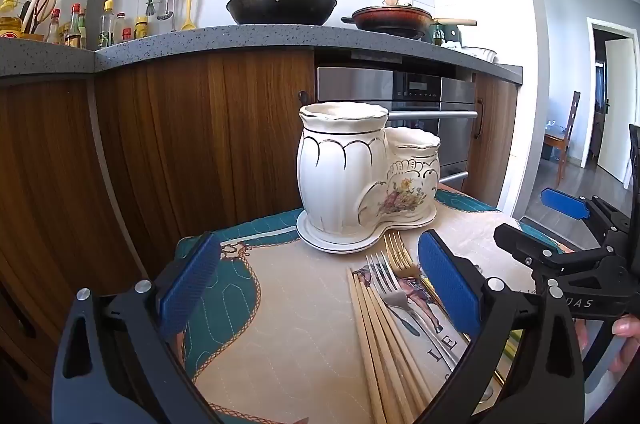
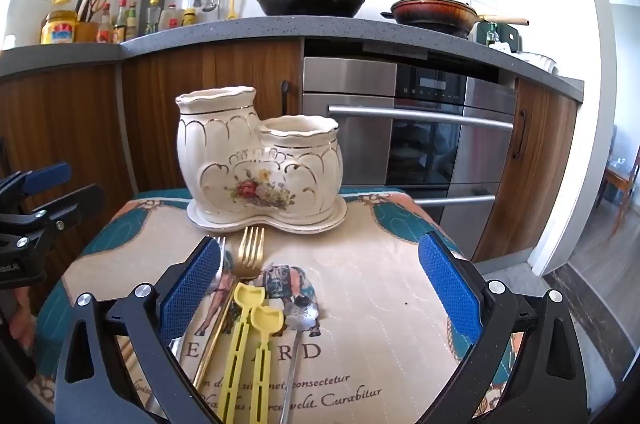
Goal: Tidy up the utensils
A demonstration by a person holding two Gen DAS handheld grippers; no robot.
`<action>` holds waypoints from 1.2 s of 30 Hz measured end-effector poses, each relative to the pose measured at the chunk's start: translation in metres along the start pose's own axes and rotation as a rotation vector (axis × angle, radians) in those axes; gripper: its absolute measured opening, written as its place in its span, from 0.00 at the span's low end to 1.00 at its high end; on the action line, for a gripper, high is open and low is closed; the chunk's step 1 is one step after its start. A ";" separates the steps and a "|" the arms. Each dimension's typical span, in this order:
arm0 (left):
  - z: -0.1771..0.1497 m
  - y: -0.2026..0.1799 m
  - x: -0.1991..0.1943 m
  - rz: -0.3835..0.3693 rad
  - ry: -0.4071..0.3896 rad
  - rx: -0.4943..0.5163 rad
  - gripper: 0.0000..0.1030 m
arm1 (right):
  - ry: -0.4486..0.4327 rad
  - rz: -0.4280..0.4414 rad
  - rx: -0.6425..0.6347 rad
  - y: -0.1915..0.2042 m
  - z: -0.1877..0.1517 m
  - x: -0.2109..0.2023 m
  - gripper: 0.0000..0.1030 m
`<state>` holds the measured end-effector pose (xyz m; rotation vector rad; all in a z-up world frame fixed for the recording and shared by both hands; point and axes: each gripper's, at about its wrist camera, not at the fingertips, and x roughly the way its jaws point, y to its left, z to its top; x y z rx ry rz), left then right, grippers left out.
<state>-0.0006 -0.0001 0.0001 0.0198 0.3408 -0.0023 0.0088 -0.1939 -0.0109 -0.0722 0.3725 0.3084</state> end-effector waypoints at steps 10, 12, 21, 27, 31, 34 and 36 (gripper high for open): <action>0.000 0.000 0.000 0.001 0.007 0.001 0.95 | -0.002 -0.003 -0.004 0.000 0.000 -0.001 0.96; 0.000 0.000 0.000 0.001 0.007 0.000 0.95 | -0.003 -0.004 -0.002 0.000 0.000 -0.001 0.96; 0.000 0.000 0.000 0.000 0.011 -0.001 0.95 | -0.004 -0.005 -0.001 -0.002 -0.001 0.001 0.96; 0.000 0.000 0.000 0.000 0.012 -0.001 0.95 | -0.005 -0.007 -0.002 -0.001 -0.001 0.001 0.96; 0.000 0.000 0.000 0.000 0.013 -0.002 0.95 | -0.003 -0.007 -0.002 -0.002 -0.001 0.000 0.96; 0.000 0.000 0.000 0.000 0.012 -0.002 0.95 | -0.003 -0.006 -0.002 -0.002 -0.001 0.001 0.96; 0.000 0.000 0.000 0.000 0.013 -0.002 0.95 | -0.003 -0.007 -0.004 -0.001 -0.001 0.001 0.96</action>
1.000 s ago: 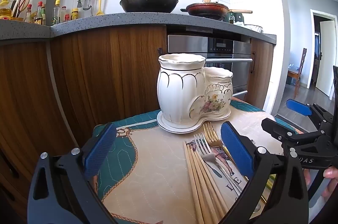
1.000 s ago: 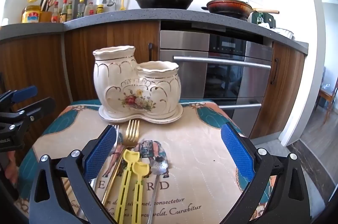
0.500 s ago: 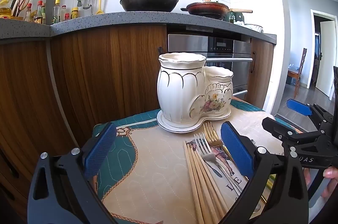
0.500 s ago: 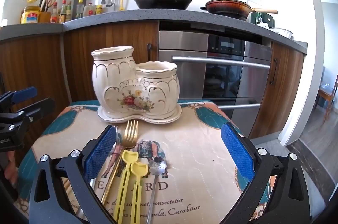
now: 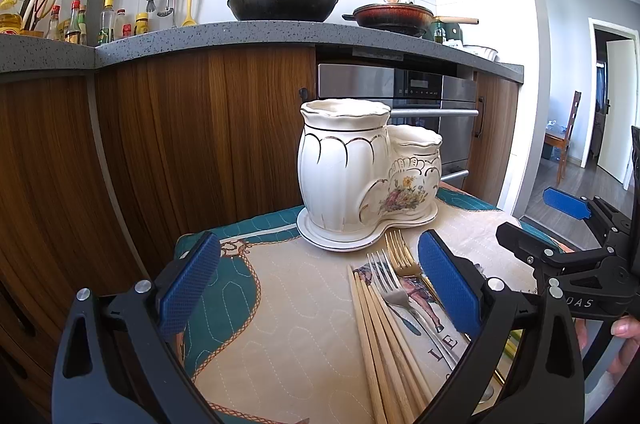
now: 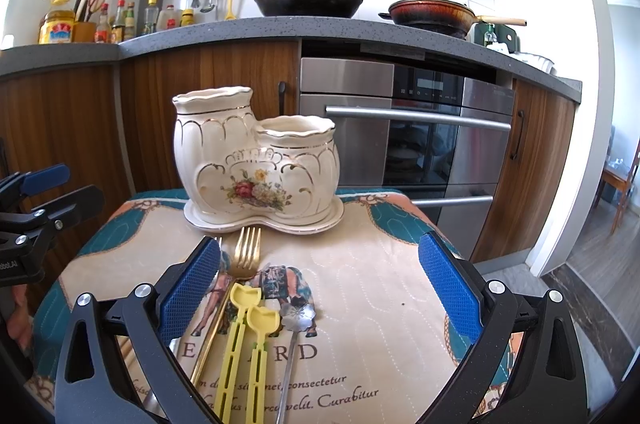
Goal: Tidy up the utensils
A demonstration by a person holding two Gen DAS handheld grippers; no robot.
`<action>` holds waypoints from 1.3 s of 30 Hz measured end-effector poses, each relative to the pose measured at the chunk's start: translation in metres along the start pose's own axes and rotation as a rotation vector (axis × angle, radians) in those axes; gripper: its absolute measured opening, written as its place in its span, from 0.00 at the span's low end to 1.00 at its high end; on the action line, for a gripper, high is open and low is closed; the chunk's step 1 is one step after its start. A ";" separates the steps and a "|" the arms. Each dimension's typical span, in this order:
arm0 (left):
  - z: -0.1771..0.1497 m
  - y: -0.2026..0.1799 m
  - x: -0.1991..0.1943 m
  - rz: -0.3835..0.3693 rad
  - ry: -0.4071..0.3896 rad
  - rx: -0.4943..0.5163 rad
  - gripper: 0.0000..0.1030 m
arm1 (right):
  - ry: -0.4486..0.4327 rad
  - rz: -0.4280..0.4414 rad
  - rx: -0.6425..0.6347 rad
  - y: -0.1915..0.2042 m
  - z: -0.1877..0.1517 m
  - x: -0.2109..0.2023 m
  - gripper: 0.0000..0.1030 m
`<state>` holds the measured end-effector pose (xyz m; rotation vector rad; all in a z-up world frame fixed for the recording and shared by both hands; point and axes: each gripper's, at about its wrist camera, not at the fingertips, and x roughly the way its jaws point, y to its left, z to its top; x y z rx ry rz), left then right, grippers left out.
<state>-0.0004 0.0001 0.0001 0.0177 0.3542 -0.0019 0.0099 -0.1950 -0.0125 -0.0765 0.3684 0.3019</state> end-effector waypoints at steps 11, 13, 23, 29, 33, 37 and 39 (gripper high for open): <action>0.000 0.000 0.000 0.000 0.001 -0.001 0.95 | 0.000 0.000 0.000 0.000 0.000 0.000 0.96; 0.000 0.000 0.000 0.000 0.001 -0.001 0.95 | 0.000 -0.001 0.001 0.000 0.000 0.000 0.96; 0.000 0.000 -0.001 0.000 0.001 -0.001 0.95 | 0.002 -0.001 0.000 -0.001 0.000 0.001 0.96; 0.001 0.000 -0.002 0.000 0.002 -0.001 0.95 | 0.004 -0.002 0.001 -0.003 -0.001 0.003 0.96; 0.001 0.000 -0.003 0.000 0.002 -0.001 0.95 | 0.005 -0.002 -0.001 -0.003 -0.001 0.002 0.96; 0.001 0.000 -0.004 0.000 0.003 -0.001 0.95 | 0.006 -0.002 -0.002 -0.003 -0.001 0.003 0.96; 0.001 0.000 -0.004 0.000 0.003 -0.001 0.95 | 0.006 -0.002 -0.001 -0.003 -0.001 0.003 0.96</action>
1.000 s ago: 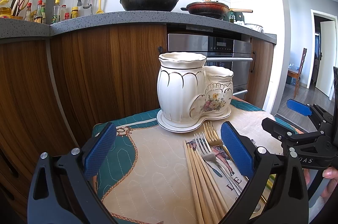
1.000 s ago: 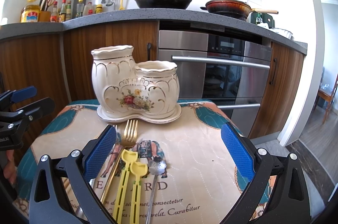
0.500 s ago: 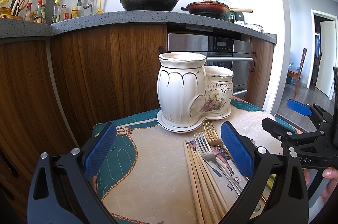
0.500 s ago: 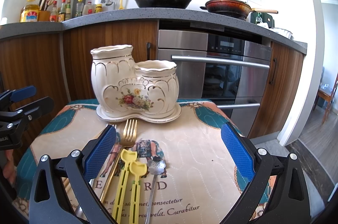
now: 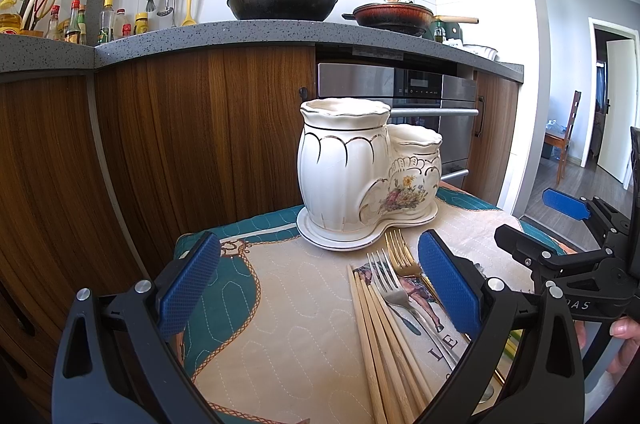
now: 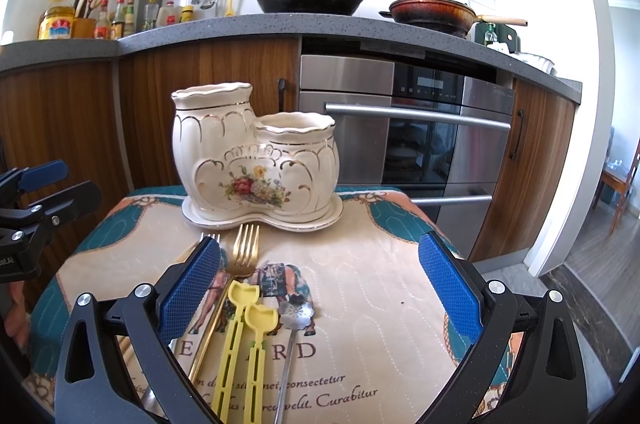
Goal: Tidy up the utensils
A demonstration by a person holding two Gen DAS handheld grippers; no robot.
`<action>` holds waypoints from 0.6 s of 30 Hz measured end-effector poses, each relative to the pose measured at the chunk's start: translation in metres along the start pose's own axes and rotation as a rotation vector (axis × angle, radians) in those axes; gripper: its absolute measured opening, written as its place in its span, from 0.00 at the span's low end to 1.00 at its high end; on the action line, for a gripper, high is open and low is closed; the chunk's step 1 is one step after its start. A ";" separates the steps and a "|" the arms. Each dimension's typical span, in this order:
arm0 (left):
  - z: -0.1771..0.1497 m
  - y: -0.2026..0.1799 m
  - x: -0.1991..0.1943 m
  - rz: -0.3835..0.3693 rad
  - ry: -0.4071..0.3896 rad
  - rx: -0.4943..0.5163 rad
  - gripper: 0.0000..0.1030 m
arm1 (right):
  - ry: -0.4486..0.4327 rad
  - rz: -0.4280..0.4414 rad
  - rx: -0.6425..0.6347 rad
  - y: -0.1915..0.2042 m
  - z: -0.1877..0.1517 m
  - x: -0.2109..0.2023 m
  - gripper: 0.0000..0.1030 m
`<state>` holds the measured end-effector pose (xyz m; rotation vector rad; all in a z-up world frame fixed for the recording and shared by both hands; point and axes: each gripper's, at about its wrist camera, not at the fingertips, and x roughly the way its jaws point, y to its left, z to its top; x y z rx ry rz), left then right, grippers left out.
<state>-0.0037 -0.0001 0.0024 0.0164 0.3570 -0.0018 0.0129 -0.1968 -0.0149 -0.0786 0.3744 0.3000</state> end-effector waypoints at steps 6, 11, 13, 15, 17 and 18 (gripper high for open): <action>0.000 0.000 -0.001 0.000 0.000 0.000 0.95 | 0.002 -0.001 0.000 -0.001 -0.002 0.001 0.96; 0.000 0.000 -0.002 0.000 0.000 0.000 0.95 | 0.004 -0.001 -0.001 -0.001 -0.002 0.001 0.96; 0.000 0.000 -0.002 0.001 0.000 0.000 0.95 | 0.004 -0.001 -0.002 -0.001 -0.001 0.001 0.96; 0.001 0.000 -0.002 0.004 0.001 -0.001 0.95 | 0.004 -0.001 -0.001 -0.001 -0.002 0.001 0.96; -0.005 0.001 0.007 0.004 0.003 -0.001 0.95 | 0.005 -0.001 -0.001 -0.001 -0.001 0.001 0.96; -0.005 -0.001 0.005 0.005 0.003 -0.001 0.95 | 0.004 -0.002 -0.001 0.000 -0.001 0.001 0.96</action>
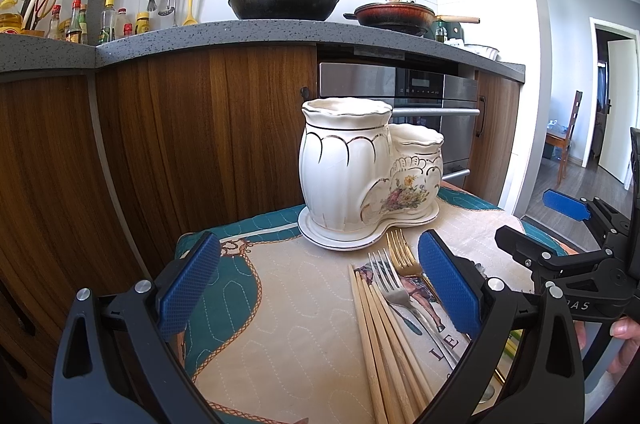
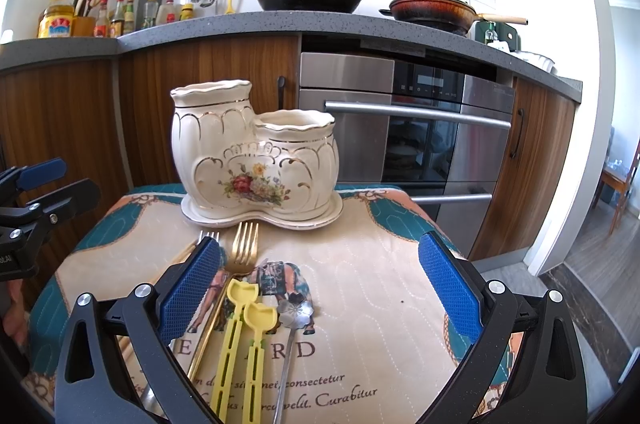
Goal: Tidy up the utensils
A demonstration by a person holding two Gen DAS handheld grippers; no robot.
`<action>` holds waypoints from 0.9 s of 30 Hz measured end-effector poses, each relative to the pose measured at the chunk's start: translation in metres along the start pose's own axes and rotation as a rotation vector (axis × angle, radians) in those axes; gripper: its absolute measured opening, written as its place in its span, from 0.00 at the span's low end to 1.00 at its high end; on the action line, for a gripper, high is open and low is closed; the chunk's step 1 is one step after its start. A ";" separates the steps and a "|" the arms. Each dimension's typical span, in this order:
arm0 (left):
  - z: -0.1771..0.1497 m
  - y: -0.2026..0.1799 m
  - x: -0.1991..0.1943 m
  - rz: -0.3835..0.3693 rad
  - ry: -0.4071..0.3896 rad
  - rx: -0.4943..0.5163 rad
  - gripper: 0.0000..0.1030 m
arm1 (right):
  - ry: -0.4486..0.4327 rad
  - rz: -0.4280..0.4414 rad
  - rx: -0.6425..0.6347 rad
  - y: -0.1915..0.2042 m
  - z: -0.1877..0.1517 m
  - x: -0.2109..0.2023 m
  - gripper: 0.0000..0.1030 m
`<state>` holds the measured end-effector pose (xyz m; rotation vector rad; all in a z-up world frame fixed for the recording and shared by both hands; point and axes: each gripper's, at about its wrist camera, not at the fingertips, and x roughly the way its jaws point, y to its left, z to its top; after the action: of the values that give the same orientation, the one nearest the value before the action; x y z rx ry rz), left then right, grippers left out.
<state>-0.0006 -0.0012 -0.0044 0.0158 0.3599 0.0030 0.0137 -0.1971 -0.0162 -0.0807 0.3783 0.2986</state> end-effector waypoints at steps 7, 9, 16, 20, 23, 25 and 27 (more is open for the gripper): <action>0.000 0.000 0.000 0.000 -0.001 0.000 0.95 | -0.001 0.001 0.003 -0.001 -0.001 0.001 0.96; 0.000 0.000 0.000 0.001 -0.001 -0.001 0.95 | 0.000 0.000 0.003 -0.001 -0.001 0.001 0.96; -0.001 0.000 0.001 0.005 -0.004 -0.006 0.95 | 0.025 -0.016 0.050 -0.013 -0.002 0.005 0.96; -0.001 0.007 0.003 -0.065 0.035 -0.015 0.95 | 0.047 -0.053 0.135 -0.033 0.001 0.006 0.96; -0.003 0.005 0.015 -0.097 0.128 0.010 0.95 | 0.080 -0.037 0.194 -0.050 0.001 0.008 0.96; -0.006 0.000 0.025 -0.099 0.204 0.043 0.95 | 0.100 -0.036 0.215 -0.056 0.000 0.009 0.96; -0.009 -0.004 0.029 -0.093 0.251 0.084 0.95 | 0.125 -0.037 0.223 -0.060 -0.002 0.011 0.96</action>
<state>0.0228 -0.0054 -0.0235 0.0824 0.6112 -0.1033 0.0405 -0.2513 -0.0204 0.1131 0.5310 0.2141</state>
